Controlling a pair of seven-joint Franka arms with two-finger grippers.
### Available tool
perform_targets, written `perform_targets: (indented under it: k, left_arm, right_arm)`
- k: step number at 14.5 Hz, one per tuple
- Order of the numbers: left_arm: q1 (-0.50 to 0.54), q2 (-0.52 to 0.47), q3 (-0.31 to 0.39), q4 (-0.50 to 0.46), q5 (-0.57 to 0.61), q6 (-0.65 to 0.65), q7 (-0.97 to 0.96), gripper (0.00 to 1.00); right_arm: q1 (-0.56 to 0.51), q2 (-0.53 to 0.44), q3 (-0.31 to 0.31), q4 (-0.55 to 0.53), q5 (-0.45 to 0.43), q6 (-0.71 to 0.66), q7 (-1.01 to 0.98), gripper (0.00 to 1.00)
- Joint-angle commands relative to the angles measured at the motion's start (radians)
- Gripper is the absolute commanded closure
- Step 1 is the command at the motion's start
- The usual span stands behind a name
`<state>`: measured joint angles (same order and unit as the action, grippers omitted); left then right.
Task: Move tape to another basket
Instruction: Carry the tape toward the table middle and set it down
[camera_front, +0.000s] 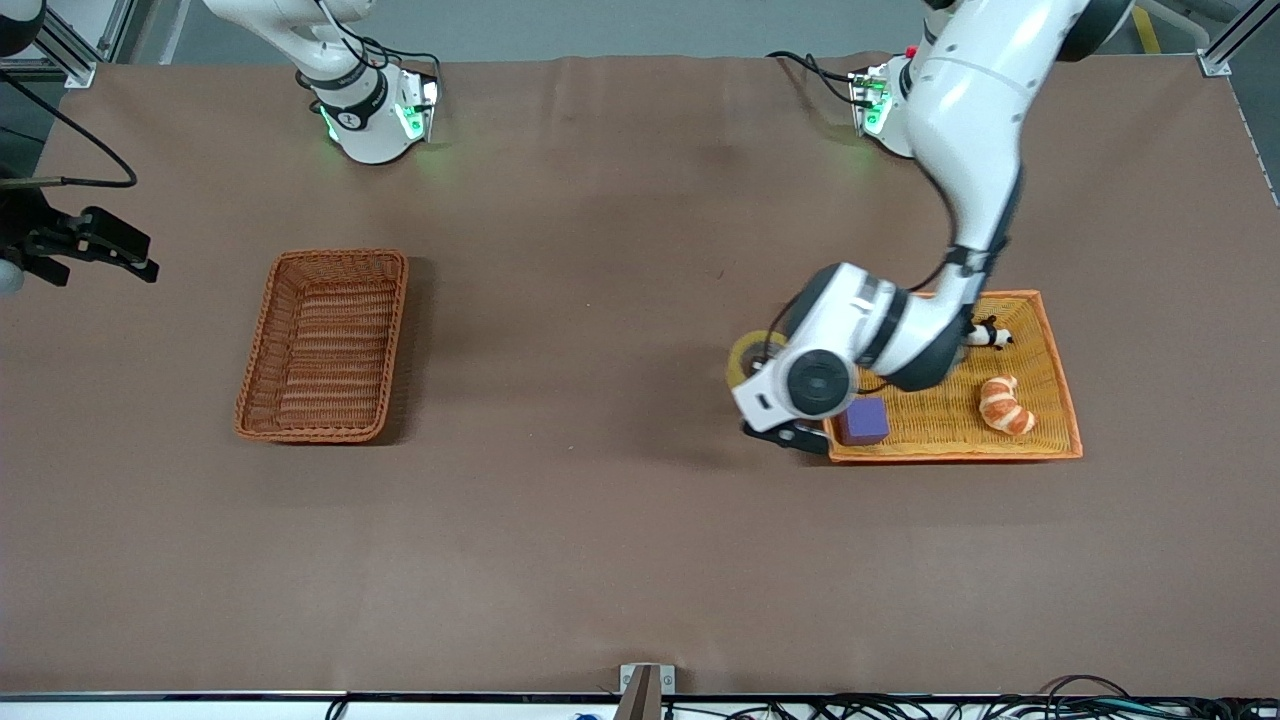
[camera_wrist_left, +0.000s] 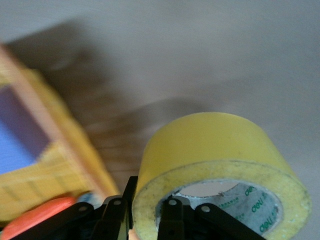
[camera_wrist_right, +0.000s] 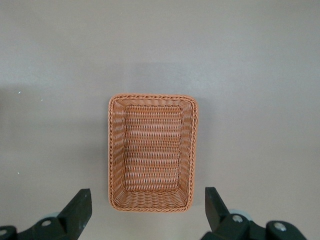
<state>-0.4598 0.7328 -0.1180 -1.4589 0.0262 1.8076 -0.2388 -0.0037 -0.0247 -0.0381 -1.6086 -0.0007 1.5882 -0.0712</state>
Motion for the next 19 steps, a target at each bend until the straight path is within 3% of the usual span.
perform_targets:
  k: [1,8,12,14,15,17,19]
  left_arm:
    - [-0.098,0.069,0.006,0.101,0.000,-0.044,-0.037,0.89]
    - [-0.209,0.175,-0.006,0.305,-0.155,-0.010,-0.048,0.89]
    - [-0.255,0.249,-0.008,0.365,-0.169,0.191,-0.050,0.81]
    - [-0.270,0.299,-0.008,0.419,-0.169,0.231,-0.054,0.77]
    - [-0.281,0.304,-0.006,0.419,-0.169,0.237,-0.060,0.74]
    - [-0.284,0.293,0.001,0.413,-0.167,0.231,-0.060,0.42]
    - [-0.284,0.252,0.014,0.405,-0.160,0.170,-0.062,0.30]
  right_arm:
    - [-0.012,-0.008,0.006,-0.010,0.004,-0.005,-0.012,0.00]
    - [-0.025,-0.003,0.003,-0.042,0.004,0.016,-0.013,0.00]
    - [-0.024,0.008,0.004,-0.042,0.004,0.036,-0.013,0.00]
    - [-0.021,0.008,0.006,-0.043,0.004,0.036,-0.013,0.00]
    - [-0.021,0.009,0.006,-0.045,0.004,0.036,-0.013,0.00]
    - [-0.021,0.009,0.006,-0.048,0.004,0.042,-0.013,0.00]
    - [-0.019,0.009,0.006,-0.050,0.004,0.044,-0.012,0.00]
